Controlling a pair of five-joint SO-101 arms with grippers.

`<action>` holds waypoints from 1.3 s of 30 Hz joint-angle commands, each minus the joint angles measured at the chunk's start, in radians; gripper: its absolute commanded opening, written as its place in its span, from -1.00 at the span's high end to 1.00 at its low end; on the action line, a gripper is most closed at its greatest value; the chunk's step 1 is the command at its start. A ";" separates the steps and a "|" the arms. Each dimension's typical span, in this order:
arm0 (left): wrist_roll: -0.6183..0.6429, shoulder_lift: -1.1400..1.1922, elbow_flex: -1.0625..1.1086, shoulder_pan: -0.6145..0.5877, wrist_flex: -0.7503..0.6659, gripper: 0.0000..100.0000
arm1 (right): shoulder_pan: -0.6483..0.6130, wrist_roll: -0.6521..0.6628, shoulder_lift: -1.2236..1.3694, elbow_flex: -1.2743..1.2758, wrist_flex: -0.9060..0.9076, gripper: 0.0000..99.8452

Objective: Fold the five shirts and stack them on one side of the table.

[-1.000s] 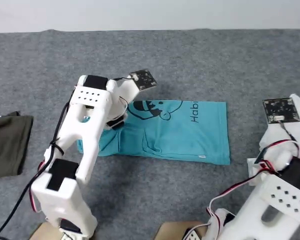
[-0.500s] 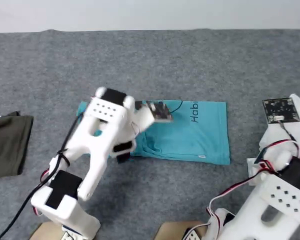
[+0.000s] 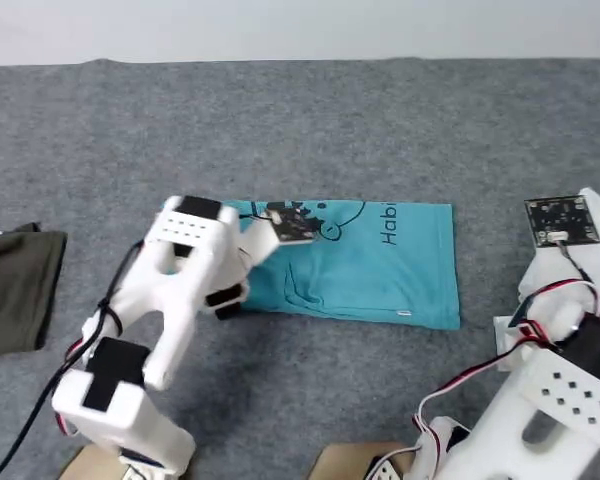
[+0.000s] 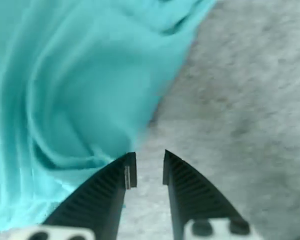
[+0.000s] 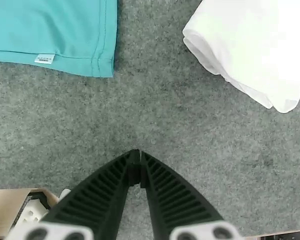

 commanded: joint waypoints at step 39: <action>0.097 -0.006 -0.437 -0.212 0.104 0.93 | -0.004 0.000 -0.010 -0.003 0.035 0.98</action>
